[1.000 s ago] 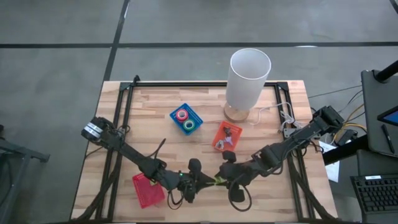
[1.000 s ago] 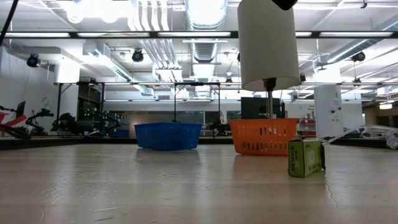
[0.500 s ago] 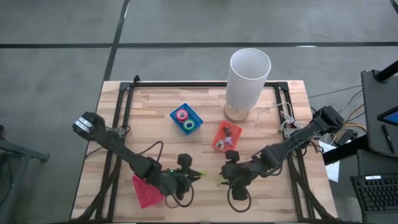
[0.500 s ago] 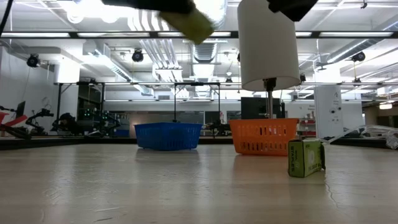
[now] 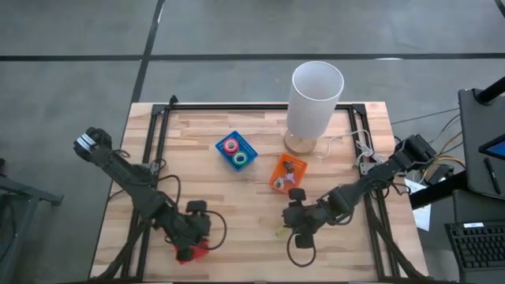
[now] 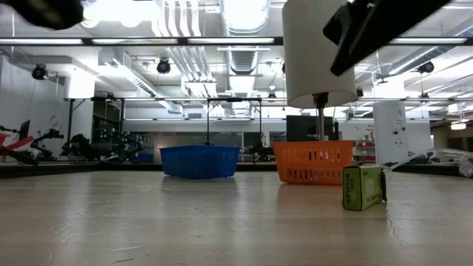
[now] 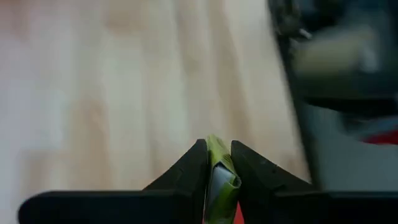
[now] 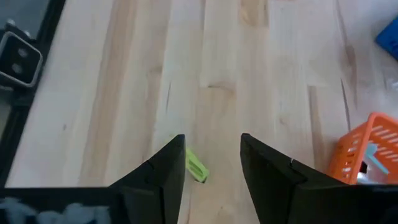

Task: Pick and place Stapler, Stapler remover, tape
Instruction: Put the green staple boxed into the red basket

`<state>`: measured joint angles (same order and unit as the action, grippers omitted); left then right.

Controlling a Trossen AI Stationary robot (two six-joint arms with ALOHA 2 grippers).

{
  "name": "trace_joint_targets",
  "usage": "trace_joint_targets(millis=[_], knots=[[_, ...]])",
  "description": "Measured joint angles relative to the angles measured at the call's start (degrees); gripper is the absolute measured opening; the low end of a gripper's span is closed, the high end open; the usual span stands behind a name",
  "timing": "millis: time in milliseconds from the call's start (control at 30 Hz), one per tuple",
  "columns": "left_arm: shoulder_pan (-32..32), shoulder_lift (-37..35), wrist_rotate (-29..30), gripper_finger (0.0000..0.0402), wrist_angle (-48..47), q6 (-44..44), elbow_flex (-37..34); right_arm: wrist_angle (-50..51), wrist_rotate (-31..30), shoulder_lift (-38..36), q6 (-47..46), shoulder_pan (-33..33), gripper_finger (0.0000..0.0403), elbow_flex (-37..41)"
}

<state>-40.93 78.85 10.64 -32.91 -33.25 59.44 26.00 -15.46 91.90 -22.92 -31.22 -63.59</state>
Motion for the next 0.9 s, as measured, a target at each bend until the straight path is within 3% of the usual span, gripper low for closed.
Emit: trace_joint_targets(millis=[100,400,633,900], knots=[[-1.06,-1.93,-5.75,0.0073,-0.59,-8.33,-2.15,-1.38,-0.02,0.00,-0.03,0.10,0.0142,1.57],[-1.77,-3.66,-10.13,0.0054,-1.50,-26.29,-12.19,-2.60,-0.15,0.07,-0.13,0.11,0.0128,2.78],[-1.20,-3.96,-12.97,0.0079,5.04,-31.72,-19.01,-2.65,-0.15,0.07,0.42,0.17,0.0119,2.76],[-0.79,-4.21,-8.54,0.0117,3.38,-33.98,-19.08,-2.91,-1.40,0.07,0.68,0.26,0.0128,2.76]])
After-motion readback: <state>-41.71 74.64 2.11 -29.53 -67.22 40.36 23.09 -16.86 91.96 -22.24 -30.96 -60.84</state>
